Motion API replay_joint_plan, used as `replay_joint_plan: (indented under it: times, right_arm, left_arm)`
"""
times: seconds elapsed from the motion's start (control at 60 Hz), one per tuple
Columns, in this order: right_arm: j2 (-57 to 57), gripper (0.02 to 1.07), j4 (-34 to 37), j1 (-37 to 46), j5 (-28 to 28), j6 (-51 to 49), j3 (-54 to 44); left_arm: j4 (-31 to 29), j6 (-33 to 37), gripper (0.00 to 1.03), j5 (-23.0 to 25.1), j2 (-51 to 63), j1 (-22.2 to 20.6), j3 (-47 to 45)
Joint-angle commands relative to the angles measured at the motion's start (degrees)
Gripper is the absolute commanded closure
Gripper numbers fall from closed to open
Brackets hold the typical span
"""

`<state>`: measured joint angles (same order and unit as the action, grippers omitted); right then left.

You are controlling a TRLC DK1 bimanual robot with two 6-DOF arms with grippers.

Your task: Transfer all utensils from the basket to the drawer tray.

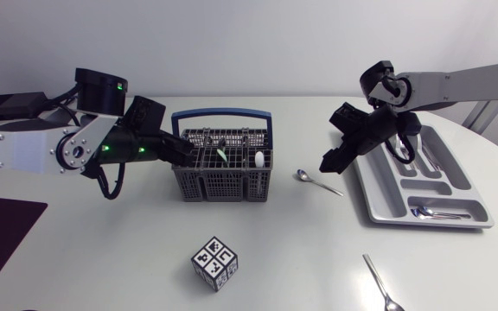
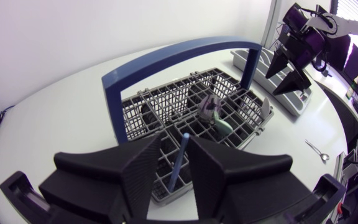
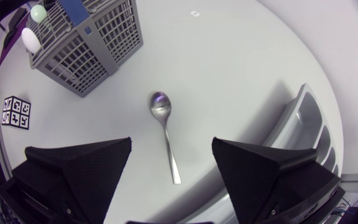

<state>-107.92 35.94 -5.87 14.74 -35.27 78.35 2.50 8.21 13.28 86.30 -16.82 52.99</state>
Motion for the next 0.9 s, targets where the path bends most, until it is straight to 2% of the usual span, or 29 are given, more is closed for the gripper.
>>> replay_joint_plan:
  times: [0.0, 0.35, 0.6, 0.7, 0.783, 0.883]
  right_arm:
    - [-1.94, 0.13, 1.67, 0.33, -0.94, -1.82, 2.07]
    - [-4.05, 0.13, 2.11, -0.46, -2.44, -2.26, 2.34]
    - [-4.76, 0.13, 3.69, -1.34, -3.93, -3.32, 2.25]
    - [-5.28, 0.13, 4.75, -1.78, -4.64, -4.2, 2.34]
    - [-5.28, 0.13, 5.63, -2.31, -4.81, -4.9, 2.43]
    - [-5.28, 0.13, 6.24, -2.74, -4.99, -4.99, 2.78]
  left_arm:
    - [-1.36, 0.58, 0.78, 0.52, 0.8, -0.5, 2.64]
    - [-7.6, 2.16, 0.77, -0.89, 1.24, -1.73, 3.96]
    - [-10.15, 3.04, 0.77, -3.61, 0.89, -2.34, 4.14]
    - [-10.59, 3.57, 0.84, -4.4, 0.97, -2.52, 4.4]
    - [-11.56, 4.01, 0.85, -4.75, 0.89, -2.6, 5.02]
    - [-12.43, 4.1, 0.93, -5.1, 0.45, -2.6, 5.72]
